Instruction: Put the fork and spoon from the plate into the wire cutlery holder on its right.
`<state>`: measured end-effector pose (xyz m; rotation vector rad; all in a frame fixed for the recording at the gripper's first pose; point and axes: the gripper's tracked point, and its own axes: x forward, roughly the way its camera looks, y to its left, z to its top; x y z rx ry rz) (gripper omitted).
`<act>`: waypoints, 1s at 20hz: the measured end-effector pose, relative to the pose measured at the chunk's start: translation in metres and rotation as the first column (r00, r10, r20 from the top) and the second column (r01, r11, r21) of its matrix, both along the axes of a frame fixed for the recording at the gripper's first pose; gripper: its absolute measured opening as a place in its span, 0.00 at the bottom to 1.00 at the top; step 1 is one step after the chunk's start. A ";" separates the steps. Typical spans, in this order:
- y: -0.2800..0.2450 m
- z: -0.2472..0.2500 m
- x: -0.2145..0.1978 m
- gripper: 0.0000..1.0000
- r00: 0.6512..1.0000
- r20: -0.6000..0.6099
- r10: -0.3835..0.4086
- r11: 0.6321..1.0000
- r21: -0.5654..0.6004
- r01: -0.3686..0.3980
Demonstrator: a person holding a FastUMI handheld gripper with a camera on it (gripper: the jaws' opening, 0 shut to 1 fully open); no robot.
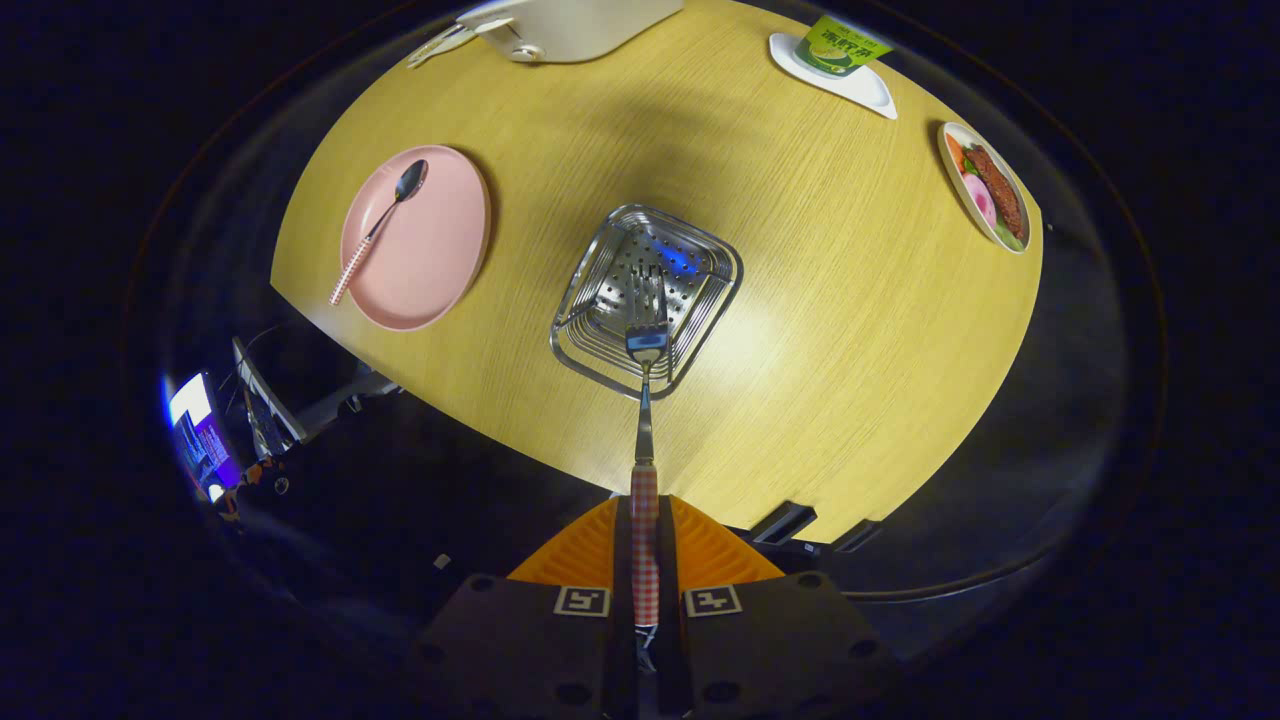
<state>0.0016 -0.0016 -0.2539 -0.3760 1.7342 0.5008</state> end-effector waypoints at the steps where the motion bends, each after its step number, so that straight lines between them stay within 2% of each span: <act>1: 0.002 -0.004 0.002 0.13 1.000 -0.017 0.007 1.000 -0.017 -0.007; 5: 0.017 -0.015 0.011 0.14 0.998 -0.061 0.009 0.999 -0.041 -0.011; 10: 0.026 -0.021 0.027 0.17 1.000 -0.020 -0.023 1.000 -0.010 0.023; 13: 0.030 -0.014 0.034 0.30 0.997 0.047 -0.057 0.997 0.059 0.054; 17: 0.031 0.017 0.045 0.33 0.969 0.182 -0.169 0.970 0.203 0.131; 20: 0.036 0.050 0.056 0.39 0.907 0.293 -0.304 0.922 0.332 0.201</act>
